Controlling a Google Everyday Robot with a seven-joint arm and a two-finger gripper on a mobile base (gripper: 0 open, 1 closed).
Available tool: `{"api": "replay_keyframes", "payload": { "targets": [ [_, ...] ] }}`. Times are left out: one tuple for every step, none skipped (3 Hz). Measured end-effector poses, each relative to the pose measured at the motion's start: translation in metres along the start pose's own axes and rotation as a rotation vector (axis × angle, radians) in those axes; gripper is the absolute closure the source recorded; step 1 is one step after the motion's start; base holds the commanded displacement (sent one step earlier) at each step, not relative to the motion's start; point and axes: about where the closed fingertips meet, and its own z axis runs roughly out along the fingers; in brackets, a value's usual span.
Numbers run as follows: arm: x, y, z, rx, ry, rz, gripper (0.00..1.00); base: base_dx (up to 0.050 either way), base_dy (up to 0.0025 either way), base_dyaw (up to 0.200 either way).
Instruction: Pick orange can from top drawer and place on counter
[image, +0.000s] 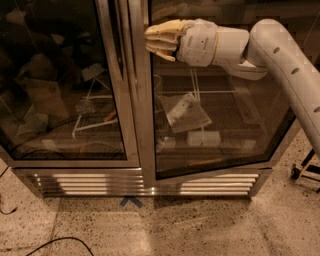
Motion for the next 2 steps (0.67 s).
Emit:
{"api": "replay_keyframes", "payload": {
  "targets": [
    [-0.007, -0.002, -0.006, 0.002, -0.006, -0.003, 1.00, 0.000, 0.00000, 0.000],
    [-0.017, -0.012, -0.004, 0.012, -0.032, -0.020, 1.00, 0.000, 0.00000, 0.000]
  ]
}}
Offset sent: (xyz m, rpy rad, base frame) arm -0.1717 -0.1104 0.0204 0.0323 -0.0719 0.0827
